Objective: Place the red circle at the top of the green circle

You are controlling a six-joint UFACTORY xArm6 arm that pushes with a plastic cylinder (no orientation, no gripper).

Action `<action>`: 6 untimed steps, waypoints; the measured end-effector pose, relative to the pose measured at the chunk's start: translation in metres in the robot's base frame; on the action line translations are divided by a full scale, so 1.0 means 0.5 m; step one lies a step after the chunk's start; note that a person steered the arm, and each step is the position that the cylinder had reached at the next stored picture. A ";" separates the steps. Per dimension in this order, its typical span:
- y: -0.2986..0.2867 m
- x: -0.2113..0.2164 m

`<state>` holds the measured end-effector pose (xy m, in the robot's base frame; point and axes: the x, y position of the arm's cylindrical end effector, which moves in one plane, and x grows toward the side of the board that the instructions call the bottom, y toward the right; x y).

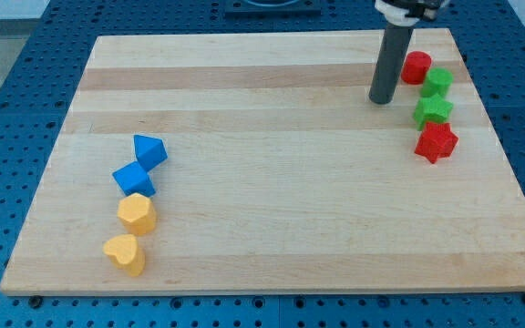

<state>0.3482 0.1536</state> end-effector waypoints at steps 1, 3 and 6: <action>0.000 -0.017; 0.004 -0.074; 0.062 -0.074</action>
